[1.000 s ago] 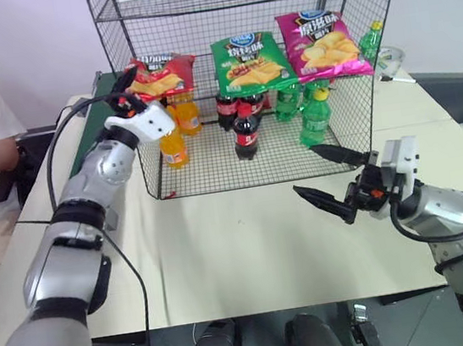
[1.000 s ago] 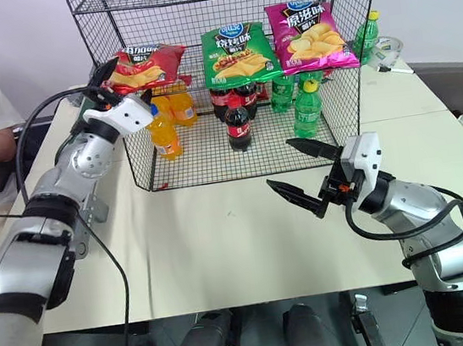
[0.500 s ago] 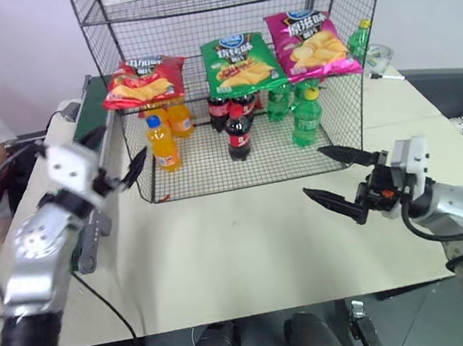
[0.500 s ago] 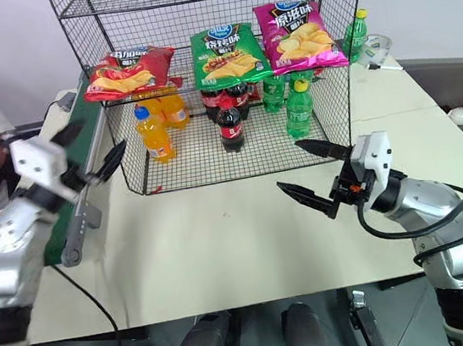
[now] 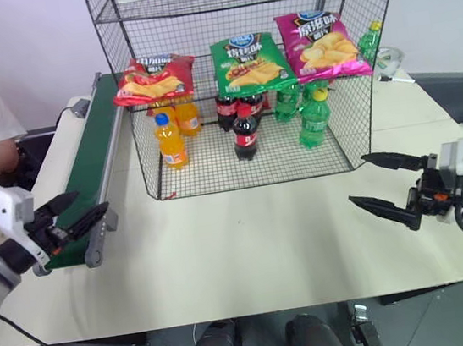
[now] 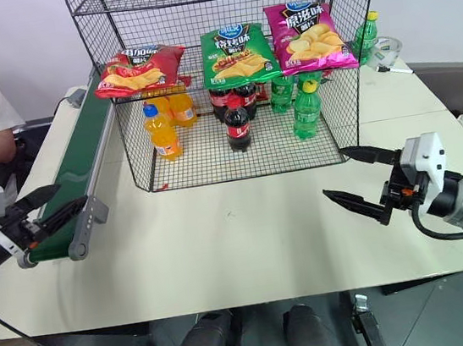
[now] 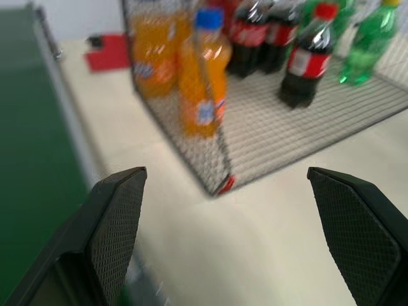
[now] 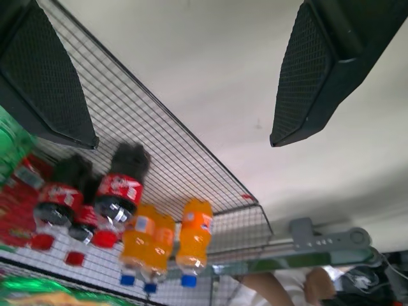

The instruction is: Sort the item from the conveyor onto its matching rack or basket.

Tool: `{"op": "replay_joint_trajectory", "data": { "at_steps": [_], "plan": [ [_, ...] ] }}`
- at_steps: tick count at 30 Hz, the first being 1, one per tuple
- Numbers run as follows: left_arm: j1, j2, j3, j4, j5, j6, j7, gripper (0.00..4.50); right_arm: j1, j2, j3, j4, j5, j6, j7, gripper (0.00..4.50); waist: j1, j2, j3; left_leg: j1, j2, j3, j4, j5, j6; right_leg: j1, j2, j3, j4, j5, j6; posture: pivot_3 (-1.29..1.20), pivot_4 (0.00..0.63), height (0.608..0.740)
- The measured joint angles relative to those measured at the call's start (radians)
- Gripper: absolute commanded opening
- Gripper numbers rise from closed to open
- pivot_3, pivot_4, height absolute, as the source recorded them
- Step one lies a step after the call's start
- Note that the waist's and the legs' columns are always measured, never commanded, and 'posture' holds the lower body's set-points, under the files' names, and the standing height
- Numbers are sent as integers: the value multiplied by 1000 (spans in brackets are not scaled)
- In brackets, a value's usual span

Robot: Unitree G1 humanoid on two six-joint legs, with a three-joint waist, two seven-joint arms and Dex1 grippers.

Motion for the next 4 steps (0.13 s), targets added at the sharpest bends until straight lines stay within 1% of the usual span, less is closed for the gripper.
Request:
{"op": "replay_joint_trajectory", "data": {
  "at_steps": [4],
  "plan": [
    [-1, -7, 7, 33, 34, -15, -14, 4224, 0, 0, -1, 5, -2, -3, 3, 4500, 1, 0, 0, 0, 0, 0, 0, 0, 0, 0, 0, 0, 0, 0, 0, 0, 150, 740]
  ]
}}
